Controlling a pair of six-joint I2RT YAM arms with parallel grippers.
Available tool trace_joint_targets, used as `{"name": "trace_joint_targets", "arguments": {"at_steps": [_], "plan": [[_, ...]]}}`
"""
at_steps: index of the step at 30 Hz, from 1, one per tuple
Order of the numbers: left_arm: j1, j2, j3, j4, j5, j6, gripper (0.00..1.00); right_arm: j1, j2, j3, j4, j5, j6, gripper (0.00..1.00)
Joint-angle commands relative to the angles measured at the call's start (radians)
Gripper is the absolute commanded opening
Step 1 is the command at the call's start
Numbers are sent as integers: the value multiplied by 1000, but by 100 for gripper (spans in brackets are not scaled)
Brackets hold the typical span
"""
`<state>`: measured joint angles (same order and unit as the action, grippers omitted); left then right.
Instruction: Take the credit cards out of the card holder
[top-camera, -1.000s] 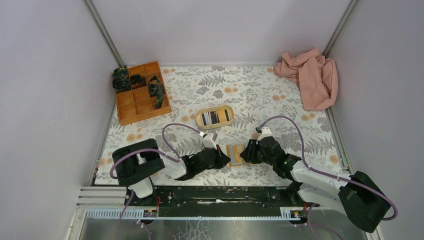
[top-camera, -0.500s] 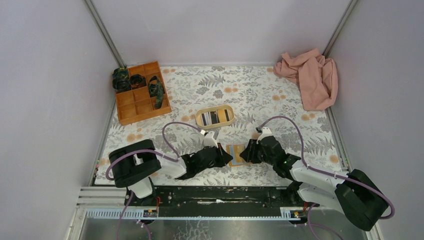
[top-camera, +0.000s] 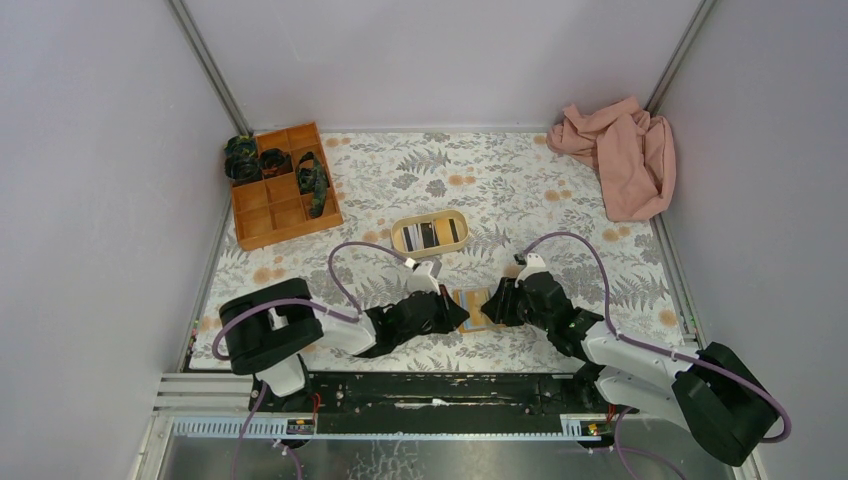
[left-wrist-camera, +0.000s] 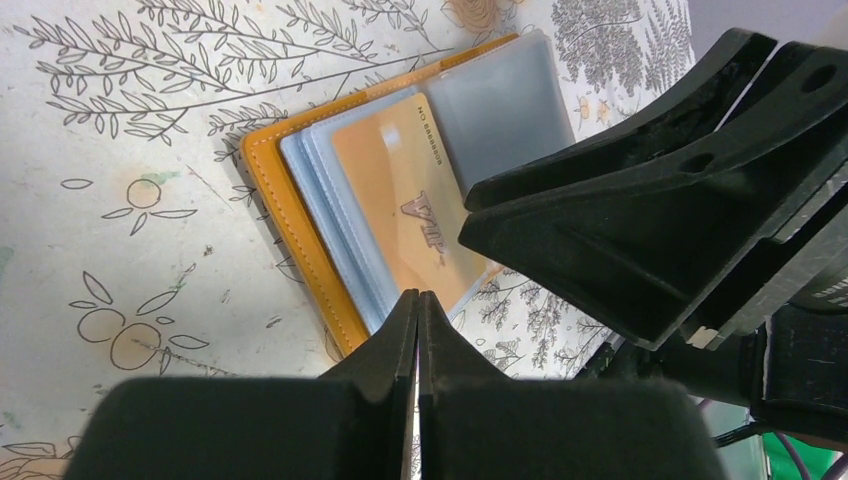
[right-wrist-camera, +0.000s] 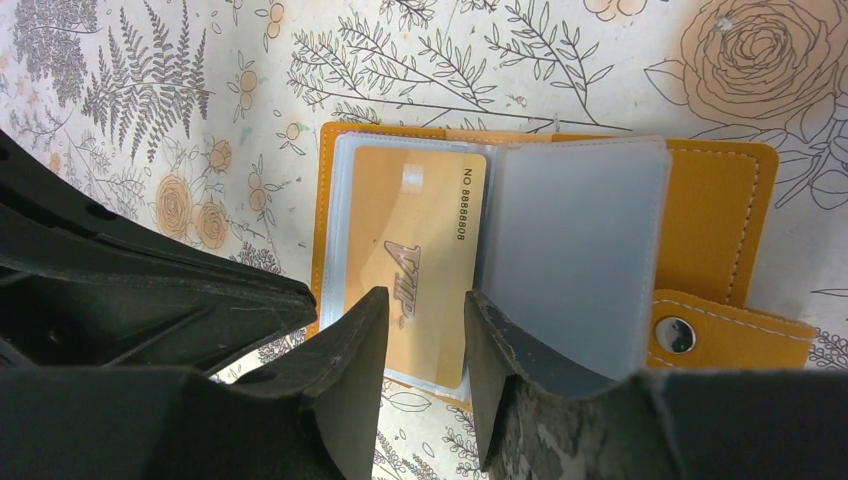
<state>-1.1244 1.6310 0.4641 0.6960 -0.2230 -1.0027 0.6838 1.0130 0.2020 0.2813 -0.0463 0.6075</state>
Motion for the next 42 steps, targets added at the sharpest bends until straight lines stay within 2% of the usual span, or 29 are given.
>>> {"name": "trace_joint_targets", "arguments": {"at_steps": [1,7,16,28,33,42], "plan": [[-7,25,27,20,2,18,0,-12,-16,-4,20,3,-14,41],[-7,70,43,-8,-2,21,0,-15,1,-1,29,-7,-13,41],[-5,176,40,56,12,-3,0,-24,11,-7,40,-24,-9,42],[5,154,10,56,4,-5,0,-42,23,7,-57,75,-41,41],[6,156,5,66,9,-8,0,-50,26,-1,-25,43,-34,41],[7,173,12,76,16,-11,0,-51,6,-31,114,-136,-38,40]]}}
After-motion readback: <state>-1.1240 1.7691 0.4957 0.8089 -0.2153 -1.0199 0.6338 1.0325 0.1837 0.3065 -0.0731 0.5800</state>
